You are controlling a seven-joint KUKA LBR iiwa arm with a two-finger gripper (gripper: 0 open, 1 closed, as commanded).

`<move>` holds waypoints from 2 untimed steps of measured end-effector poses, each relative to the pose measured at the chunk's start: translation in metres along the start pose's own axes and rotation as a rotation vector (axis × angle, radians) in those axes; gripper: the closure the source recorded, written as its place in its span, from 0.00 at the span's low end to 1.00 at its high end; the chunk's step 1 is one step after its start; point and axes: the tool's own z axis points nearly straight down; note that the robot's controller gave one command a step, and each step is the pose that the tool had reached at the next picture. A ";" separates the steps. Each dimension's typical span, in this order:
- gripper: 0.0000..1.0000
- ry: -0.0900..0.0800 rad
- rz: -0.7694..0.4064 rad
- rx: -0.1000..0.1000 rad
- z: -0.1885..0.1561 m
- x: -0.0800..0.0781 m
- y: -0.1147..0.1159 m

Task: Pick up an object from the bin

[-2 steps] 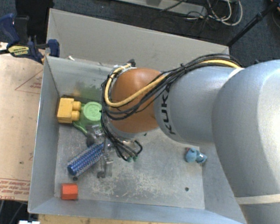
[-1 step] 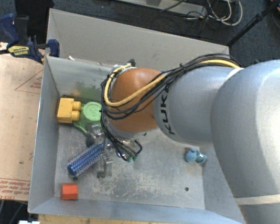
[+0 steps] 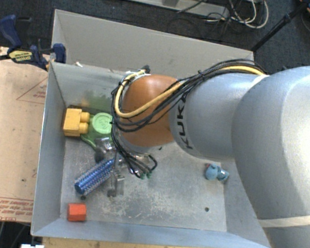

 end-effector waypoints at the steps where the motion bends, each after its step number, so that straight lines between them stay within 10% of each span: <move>1: 0.00 0.000 0.002 0.000 0.000 0.000 0.000; 2: 0.00 0.000 0.004 0.000 0.000 -0.001 0.001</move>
Offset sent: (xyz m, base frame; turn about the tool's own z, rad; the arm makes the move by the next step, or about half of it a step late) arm 0.0000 0.0000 0.0000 0.0000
